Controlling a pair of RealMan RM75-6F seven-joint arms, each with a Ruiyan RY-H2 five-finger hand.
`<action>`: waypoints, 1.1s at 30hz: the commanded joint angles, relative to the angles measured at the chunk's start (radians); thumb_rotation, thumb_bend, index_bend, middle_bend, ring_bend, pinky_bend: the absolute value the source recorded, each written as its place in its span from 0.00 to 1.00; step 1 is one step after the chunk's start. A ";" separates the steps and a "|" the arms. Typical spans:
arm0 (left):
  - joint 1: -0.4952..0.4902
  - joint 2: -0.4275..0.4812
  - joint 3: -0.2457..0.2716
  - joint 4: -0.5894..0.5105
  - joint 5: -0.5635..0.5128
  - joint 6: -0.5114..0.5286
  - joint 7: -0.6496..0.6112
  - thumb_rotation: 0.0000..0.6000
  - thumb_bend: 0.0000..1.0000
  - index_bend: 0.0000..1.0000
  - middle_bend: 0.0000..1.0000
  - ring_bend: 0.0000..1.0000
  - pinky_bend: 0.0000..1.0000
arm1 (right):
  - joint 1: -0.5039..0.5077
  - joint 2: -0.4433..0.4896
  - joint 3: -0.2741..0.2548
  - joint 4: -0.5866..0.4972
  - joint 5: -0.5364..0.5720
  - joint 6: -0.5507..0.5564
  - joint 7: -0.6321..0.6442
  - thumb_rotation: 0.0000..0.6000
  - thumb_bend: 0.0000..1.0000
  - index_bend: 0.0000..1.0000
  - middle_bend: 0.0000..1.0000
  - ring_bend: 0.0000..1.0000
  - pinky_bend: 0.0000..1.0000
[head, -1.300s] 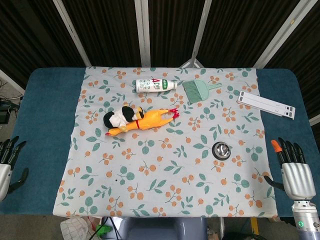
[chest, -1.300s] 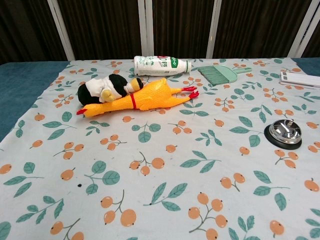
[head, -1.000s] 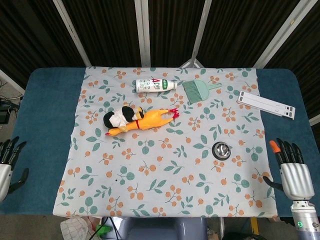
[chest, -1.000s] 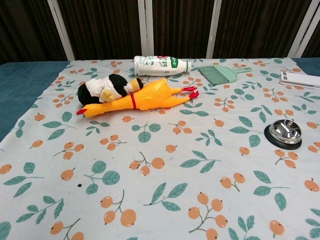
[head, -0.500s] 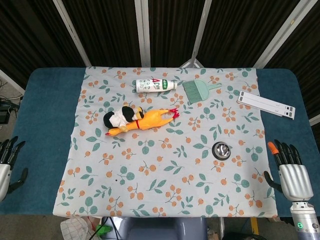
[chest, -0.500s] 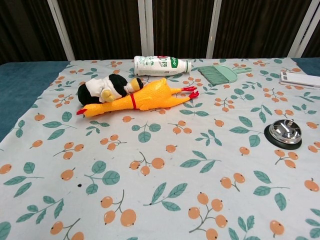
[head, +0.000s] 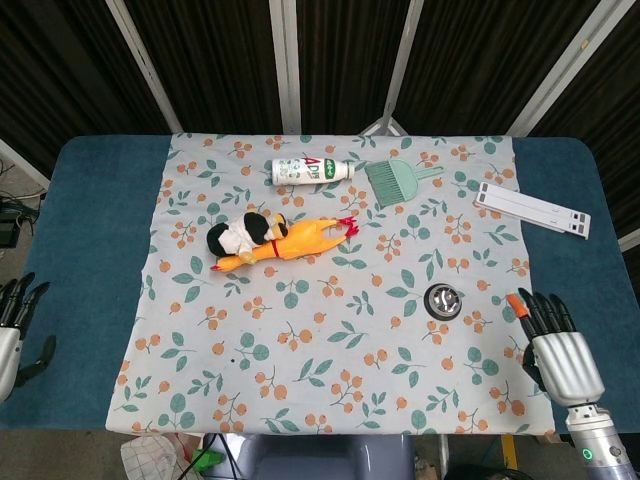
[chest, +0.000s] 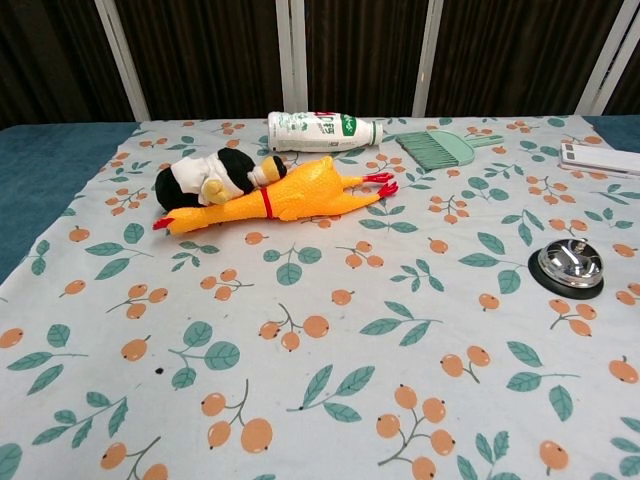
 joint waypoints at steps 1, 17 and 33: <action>0.000 -0.001 -0.002 -0.001 -0.004 -0.001 0.000 1.00 0.57 0.11 0.00 0.00 0.00 | 0.020 -0.030 -0.009 0.008 -0.018 -0.027 -0.023 1.00 1.00 0.03 0.00 0.02 0.00; -0.012 -0.007 -0.010 -0.001 -0.042 -0.035 0.028 1.00 0.57 0.11 0.00 0.00 0.00 | 0.211 -0.199 0.090 0.048 0.089 -0.290 -0.122 1.00 1.00 0.00 0.00 0.01 0.00; -0.015 -0.008 -0.021 0.003 -0.076 -0.047 0.037 1.00 0.57 0.11 0.00 0.00 0.00 | 0.334 -0.339 0.162 0.264 0.254 -0.455 -0.045 1.00 1.00 0.00 0.00 0.01 0.00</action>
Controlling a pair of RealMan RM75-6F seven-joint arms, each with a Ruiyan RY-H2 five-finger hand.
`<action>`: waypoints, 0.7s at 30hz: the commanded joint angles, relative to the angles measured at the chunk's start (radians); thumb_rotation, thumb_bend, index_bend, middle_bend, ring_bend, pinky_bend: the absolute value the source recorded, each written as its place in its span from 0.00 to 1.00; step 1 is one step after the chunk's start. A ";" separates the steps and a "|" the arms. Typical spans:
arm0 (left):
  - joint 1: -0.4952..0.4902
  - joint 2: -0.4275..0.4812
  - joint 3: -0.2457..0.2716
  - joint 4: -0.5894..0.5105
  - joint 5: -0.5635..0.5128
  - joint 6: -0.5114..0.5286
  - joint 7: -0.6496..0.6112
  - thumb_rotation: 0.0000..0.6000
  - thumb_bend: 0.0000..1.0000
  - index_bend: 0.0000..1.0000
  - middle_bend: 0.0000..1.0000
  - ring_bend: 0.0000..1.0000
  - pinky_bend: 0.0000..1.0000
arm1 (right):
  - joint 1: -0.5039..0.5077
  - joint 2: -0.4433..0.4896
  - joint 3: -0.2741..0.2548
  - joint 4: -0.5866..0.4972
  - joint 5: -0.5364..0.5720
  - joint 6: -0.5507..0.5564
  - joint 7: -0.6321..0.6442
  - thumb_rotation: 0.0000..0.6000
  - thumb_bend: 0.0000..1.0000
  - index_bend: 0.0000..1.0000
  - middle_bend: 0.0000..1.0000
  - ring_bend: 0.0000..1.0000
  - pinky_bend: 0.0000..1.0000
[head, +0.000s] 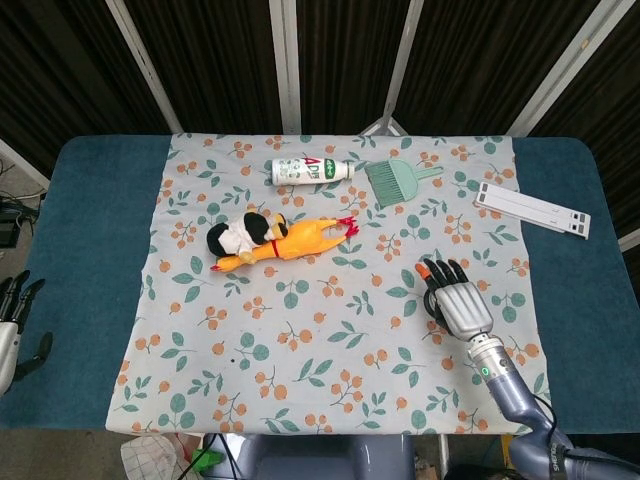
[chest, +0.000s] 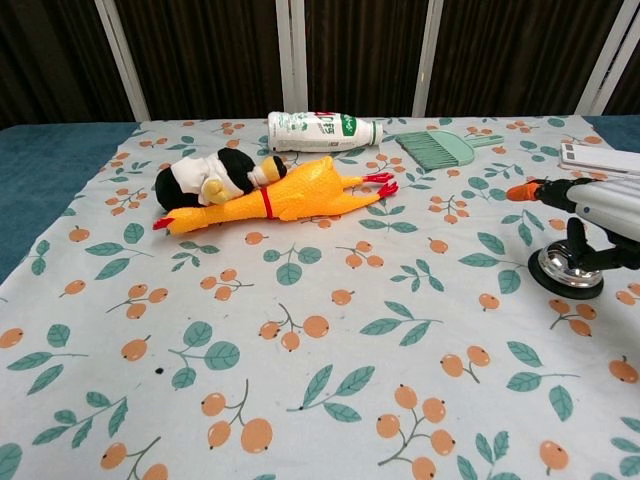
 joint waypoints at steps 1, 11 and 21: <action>-0.002 -0.003 -0.001 0.000 -0.004 -0.004 0.008 1.00 0.57 0.11 0.00 0.00 0.00 | 0.014 -0.022 0.002 0.048 0.018 -0.020 0.046 1.00 1.00 0.00 0.00 0.01 0.00; -0.006 -0.012 0.002 -0.009 -0.012 -0.014 0.036 1.00 0.57 0.11 0.00 0.00 0.00 | 0.014 -0.049 -0.035 0.116 -0.015 -0.010 0.158 1.00 1.00 0.00 0.00 0.01 0.00; -0.010 -0.016 0.002 -0.011 -0.020 -0.023 0.045 1.00 0.57 0.11 0.00 0.00 0.00 | 0.011 -0.058 -0.059 0.143 -0.041 0.012 0.226 1.00 1.00 0.00 0.00 0.01 0.00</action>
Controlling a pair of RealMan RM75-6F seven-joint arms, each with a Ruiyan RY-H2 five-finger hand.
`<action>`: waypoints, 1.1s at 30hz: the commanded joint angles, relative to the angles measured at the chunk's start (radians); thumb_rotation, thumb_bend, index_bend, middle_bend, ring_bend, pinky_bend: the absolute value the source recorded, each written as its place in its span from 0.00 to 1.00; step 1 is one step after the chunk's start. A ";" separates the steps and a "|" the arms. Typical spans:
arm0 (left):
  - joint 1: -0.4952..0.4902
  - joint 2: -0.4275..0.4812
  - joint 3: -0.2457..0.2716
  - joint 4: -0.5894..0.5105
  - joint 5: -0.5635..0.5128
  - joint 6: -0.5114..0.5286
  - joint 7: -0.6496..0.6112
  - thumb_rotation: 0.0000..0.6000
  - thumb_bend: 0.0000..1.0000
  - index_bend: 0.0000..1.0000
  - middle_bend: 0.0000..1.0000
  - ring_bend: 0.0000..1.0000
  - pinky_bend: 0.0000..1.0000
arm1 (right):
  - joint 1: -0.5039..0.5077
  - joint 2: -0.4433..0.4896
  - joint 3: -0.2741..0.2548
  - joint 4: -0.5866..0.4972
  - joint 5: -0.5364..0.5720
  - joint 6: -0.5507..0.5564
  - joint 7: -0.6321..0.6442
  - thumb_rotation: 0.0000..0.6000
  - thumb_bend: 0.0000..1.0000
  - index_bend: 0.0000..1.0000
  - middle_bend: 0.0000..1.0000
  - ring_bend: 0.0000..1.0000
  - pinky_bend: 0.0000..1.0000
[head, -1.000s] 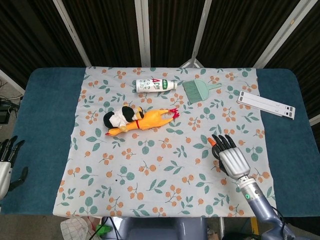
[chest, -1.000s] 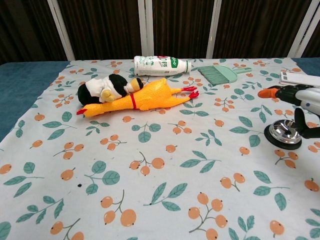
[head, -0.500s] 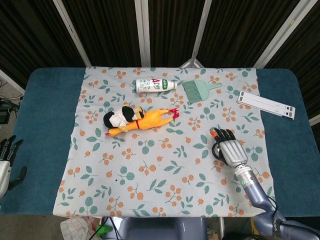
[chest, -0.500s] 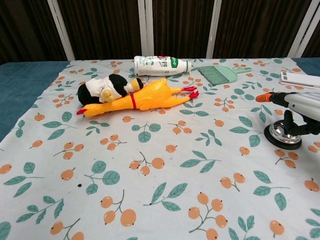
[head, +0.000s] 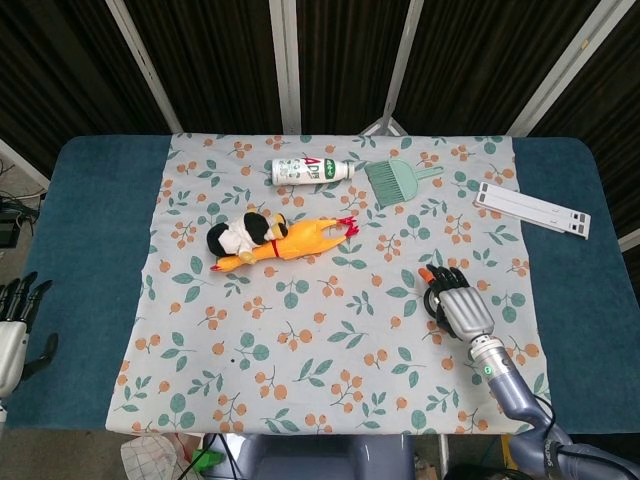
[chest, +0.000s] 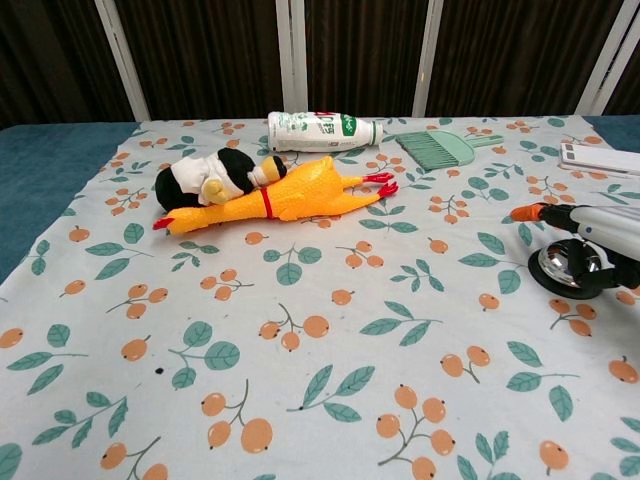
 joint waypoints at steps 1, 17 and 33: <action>-0.001 -0.001 0.000 -0.001 -0.002 -0.002 0.001 1.00 0.57 0.11 0.00 0.00 0.00 | 0.000 -0.001 -0.004 0.006 -0.004 0.004 0.010 1.00 1.00 0.00 0.00 0.01 0.00; -0.004 -0.006 0.001 -0.005 -0.008 -0.008 0.019 1.00 0.57 0.11 0.00 0.00 0.00 | -0.004 -0.031 -0.041 0.075 -0.014 0.002 0.082 1.00 1.00 0.00 0.00 0.01 0.00; -0.001 -0.003 0.002 -0.010 -0.006 0.000 0.014 1.00 0.57 0.11 0.00 0.00 0.00 | -0.006 -0.020 -0.041 0.046 -0.021 0.040 0.084 1.00 1.00 0.00 0.00 0.01 0.00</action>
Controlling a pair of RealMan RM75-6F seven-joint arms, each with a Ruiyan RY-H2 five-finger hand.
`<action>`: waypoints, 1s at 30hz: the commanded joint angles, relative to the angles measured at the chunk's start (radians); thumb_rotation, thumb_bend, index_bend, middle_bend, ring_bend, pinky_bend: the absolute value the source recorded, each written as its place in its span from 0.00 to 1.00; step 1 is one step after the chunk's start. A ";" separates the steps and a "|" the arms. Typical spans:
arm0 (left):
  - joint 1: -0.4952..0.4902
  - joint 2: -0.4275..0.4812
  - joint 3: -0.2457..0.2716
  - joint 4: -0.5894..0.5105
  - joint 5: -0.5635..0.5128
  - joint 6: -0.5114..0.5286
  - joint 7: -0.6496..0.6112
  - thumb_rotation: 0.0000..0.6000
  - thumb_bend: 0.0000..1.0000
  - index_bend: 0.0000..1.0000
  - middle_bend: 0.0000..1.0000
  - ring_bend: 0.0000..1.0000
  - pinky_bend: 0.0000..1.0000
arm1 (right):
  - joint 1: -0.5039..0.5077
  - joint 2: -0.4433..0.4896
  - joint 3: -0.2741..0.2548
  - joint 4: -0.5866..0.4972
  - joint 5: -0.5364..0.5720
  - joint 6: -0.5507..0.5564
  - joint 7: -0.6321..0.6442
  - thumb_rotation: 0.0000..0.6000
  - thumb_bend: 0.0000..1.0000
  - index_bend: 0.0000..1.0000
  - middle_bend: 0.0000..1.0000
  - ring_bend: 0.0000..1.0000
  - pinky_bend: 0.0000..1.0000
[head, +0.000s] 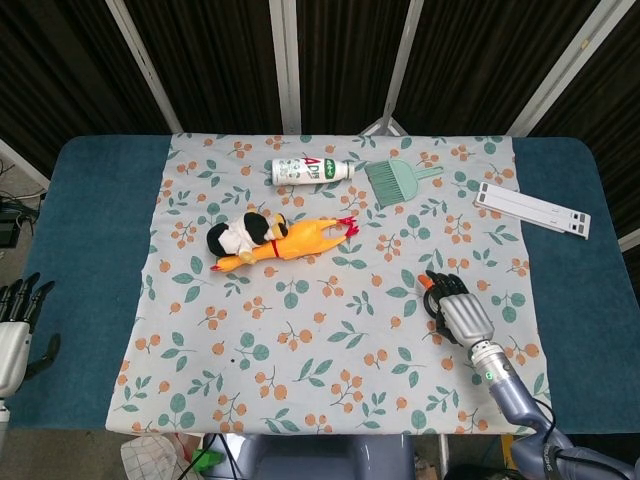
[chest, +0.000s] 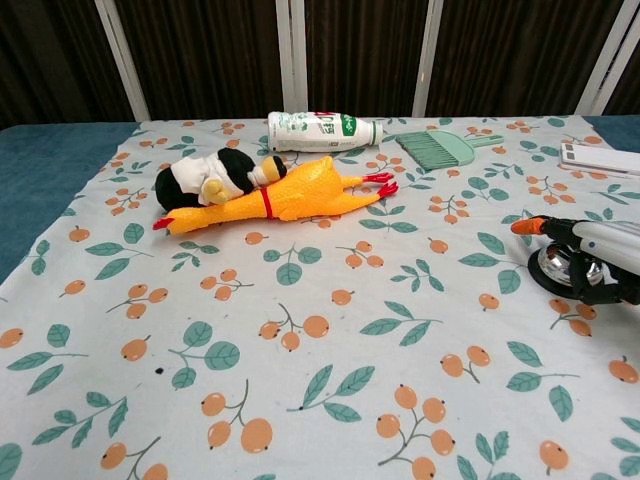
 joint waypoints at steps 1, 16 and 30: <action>0.001 0.002 0.000 -0.001 0.001 0.002 -0.003 1.00 0.57 0.11 0.00 0.00 0.00 | -0.002 0.006 0.004 -0.010 0.003 0.008 0.000 1.00 1.00 0.00 0.00 0.01 0.00; 0.004 0.006 0.003 -0.002 0.012 0.010 -0.013 1.00 0.57 0.11 0.00 0.00 0.00 | -0.027 0.172 0.055 -0.216 -0.023 0.151 -0.063 1.00 1.00 0.00 0.00 0.01 0.00; 0.011 0.021 0.010 -0.009 0.033 0.021 -0.042 1.00 0.57 0.11 0.00 0.00 0.00 | -0.255 0.522 -0.047 -0.636 -0.088 0.431 -0.280 1.00 0.76 0.00 0.00 0.00 0.00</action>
